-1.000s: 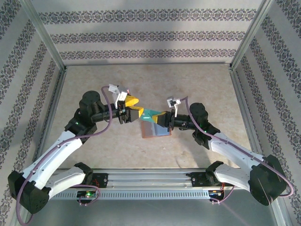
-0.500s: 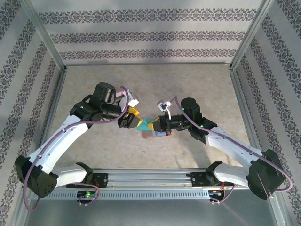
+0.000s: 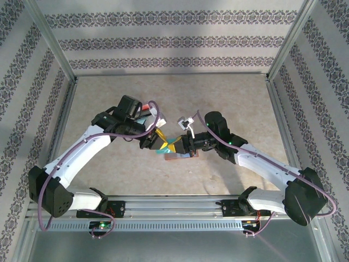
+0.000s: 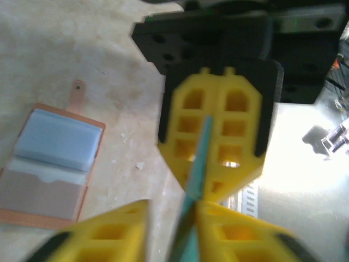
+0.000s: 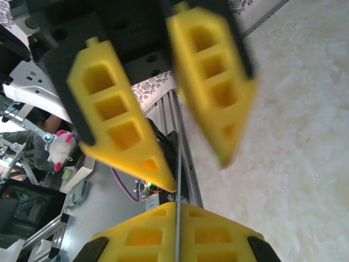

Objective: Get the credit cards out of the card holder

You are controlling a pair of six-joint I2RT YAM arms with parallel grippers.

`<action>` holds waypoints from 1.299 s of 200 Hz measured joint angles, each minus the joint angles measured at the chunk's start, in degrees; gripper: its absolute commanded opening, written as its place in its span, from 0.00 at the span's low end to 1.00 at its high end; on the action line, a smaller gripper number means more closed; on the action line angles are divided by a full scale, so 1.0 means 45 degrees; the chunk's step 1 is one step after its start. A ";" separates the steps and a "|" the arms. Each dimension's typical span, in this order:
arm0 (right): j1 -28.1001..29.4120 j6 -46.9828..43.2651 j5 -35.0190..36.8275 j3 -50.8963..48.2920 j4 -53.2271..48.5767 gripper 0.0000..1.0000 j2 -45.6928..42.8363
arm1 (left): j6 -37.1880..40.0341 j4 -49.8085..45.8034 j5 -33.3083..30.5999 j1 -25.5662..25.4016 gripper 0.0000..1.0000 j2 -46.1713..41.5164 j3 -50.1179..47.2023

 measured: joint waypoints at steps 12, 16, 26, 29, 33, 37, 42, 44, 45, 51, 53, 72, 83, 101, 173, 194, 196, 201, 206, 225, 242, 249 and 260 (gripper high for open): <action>-0.0005 -0.0053 0.0024 0.0000 -0.0092 0.00 0.0068 | 0.0175 -0.0126 0.0189 -0.0068 0.04 0.0019 0.0010; 0.0005 -0.0078 0.0015 0.0000 -0.0117 0.00 0.0078 | 0.0253 -0.0180 0.0238 -0.0068 0.03 0.0019 0.0010; 0.0005 -0.0131 0.0015 0.0000 -0.0131 0.00 0.0073 | 0.0306 -0.0253 0.0291 -0.0058 0.01 0.0015 0.0015; 0.0005 -0.0136 0.0019 0.0000 -0.0131 0.00 0.0073 | 0.0311 -0.0253 0.0291 -0.0063 0.00 0.0015 0.0015; 0.0005 -0.0185 0.0019 0.0000 -0.0141 0.00 0.0073 | 0.0335 -0.0248 0.0287 -0.0063 0.00 0.0010 0.0015; 0.0005 -0.0204 0.0019 0.0000 -0.0151 0.00 0.0073 | 0.0340 -0.0248 0.0282 -0.0063 0.00 0.0005 0.0015; 0.0005 -0.0282 0.0029 0.0000 -0.0170 0.00 0.0058 | 0.0340 -0.0248 0.0277 -0.0063 0.00 -0.0015 0.0015; 0.0005 -0.0291 0.0039 0.0000 -0.0170 0.02 0.0058 | 0.0340 -0.0243 0.0277 -0.0063 0.00 -0.0019 0.0010; 0.0005 -0.0316 0.0049 0.0000 -0.0180 0.03 0.0049 | 0.0340 -0.0243 0.0272 -0.0063 0.00 -0.0024 0.0010; 0.0005 -0.0364 0.0087 0.0000 -0.0185 0.17 0.0029 | 0.0340 -0.0209 0.0233 -0.0063 0.00 -0.0073 -0.0015; 0.0005 -0.0364 0.0112 0.0000 -0.0194 0.19 0.0010 | 0.0340 -0.0175 0.0223 -0.0058 0.00 -0.0102 -0.0029; -0.0039 -0.0476 0.0578 -0.0015 -0.0413 0.43 -0.0175 | 0.0345 0.0282 -0.0073 -0.0039 0.00 -0.0534 -0.0393; -0.0141 -0.0641 0.0923 -0.0029 -0.0593 0.48 -0.0369 | 0.0340 0.0714 -0.0355 0.0141 0.00 -0.0899 -0.0777; -0.0355 -0.0714 0.1632 -0.0189 -0.0763 0.60 -0.0894 | 0.0345 0.1593 -0.0772 0.0670 0.00 -0.1423 -0.1496; -0.0617 -0.0787 0.5255 -0.1273 -0.1812 0.98 -0.3211 | 0.1418 0.4668 -0.3118 0.2477 0.00 -0.1399 -0.2909; -0.0617 -0.0675 0.6703 -0.1292 -0.2283 0.98 -0.3565 | 0.2181 0.5513 -0.3691 0.2705 0.00 -0.0899 -0.3206; -0.0617 -0.0646 0.6858 -0.1292 -0.2327 0.98 -0.3585 | 0.2259 0.5591 -0.3745 0.2725 0.00 -0.0840 -0.3240; -0.0617 -0.0631 0.7208 -0.1292 -0.2443 0.98 -0.3633 | 0.2424 0.5780 -0.3813 0.2788 0.00 -0.0699 -0.3303; -0.0617 -0.0597 0.7548 -0.1292 -0.2569 0.98 -0.3667 | 0.2584 0.5931 -0.3891 0.2846 0.00 -0.0563 -0.3342; -0.0617 -0.0398 0.8782 -0.1292 -0.3031 0.98 -0.3755 | 0.3201 0.6606 -0.4099 0.3128 0.00 0.0068 -0.3385; -0.0704 -0.0248 0.9661 -0.1292 -0.3424 0.98 -0.3818 | 0.3589 0.7310 -0.4158 0.3458 0.00 0.0583 -0.3434; -0.0709 -0.0175 1.0001 -0.1292 -0.3580 0.98 -0.3847 | 0.3691 0.7597 -0.4153 0.3604 0.00 0.0767 -0.3458; -0.0777 -0.0044 1.0380 -0.1292 -0.3755 0.98 -0.3881 | 0.3857 0.8004 -0.4153 0.3803 0.00 0.1044 -0.3478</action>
